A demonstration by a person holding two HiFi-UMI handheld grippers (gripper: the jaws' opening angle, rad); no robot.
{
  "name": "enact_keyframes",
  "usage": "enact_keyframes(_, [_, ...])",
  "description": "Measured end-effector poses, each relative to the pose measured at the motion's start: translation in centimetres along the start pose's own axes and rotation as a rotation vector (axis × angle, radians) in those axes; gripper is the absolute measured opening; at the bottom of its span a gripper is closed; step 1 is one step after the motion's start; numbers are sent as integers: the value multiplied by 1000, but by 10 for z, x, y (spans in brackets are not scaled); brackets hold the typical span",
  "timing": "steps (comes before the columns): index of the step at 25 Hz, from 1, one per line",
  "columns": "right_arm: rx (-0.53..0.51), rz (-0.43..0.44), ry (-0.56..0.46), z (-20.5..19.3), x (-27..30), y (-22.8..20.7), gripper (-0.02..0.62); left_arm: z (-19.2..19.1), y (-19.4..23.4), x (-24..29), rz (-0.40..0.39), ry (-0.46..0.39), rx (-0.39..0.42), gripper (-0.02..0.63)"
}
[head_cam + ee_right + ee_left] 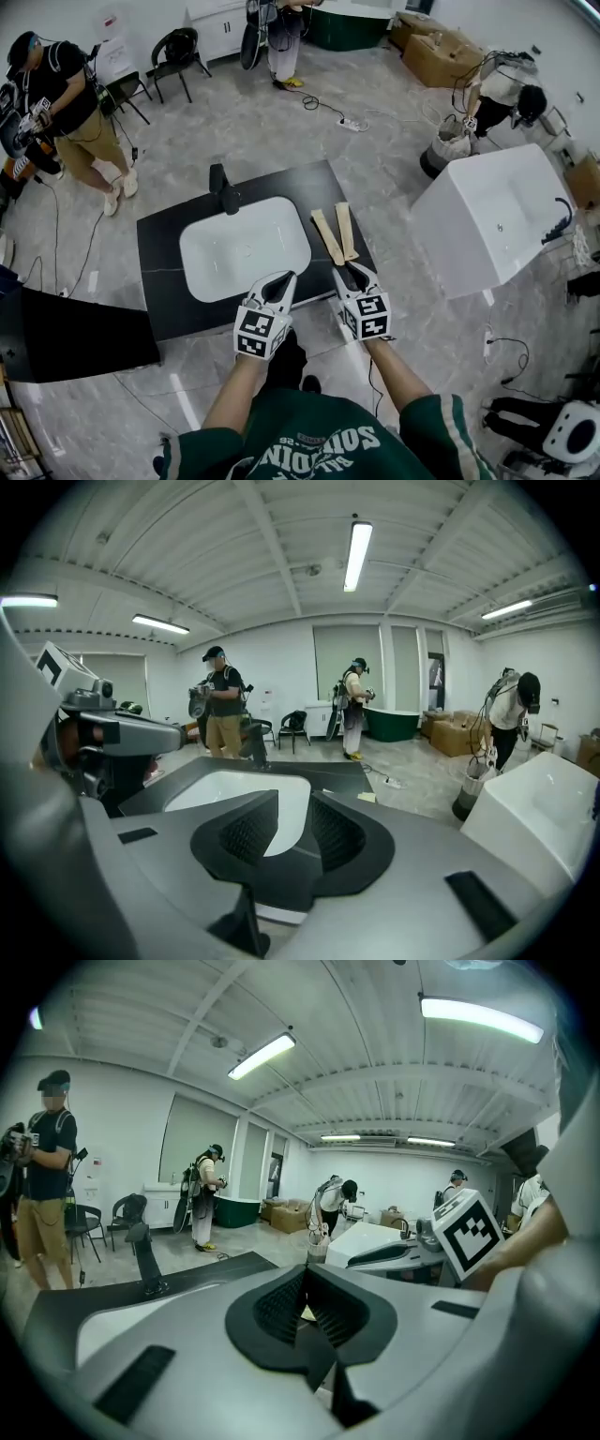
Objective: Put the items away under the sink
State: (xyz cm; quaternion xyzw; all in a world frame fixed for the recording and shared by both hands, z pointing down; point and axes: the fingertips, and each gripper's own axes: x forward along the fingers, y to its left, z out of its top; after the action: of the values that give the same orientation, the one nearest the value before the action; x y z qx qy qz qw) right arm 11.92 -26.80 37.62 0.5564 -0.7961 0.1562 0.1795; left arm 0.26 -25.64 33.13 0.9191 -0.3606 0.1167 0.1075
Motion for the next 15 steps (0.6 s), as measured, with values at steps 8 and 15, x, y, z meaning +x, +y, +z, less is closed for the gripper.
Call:
enact_keyframes(8, [-19,-44,177,-43,73,-50,118,-26,38,35,-19,70,-47,11])
enact_keyframes(15, [-21,-59,315,-78,127,-76,116,-45,65,58,-28,105,-87,11])
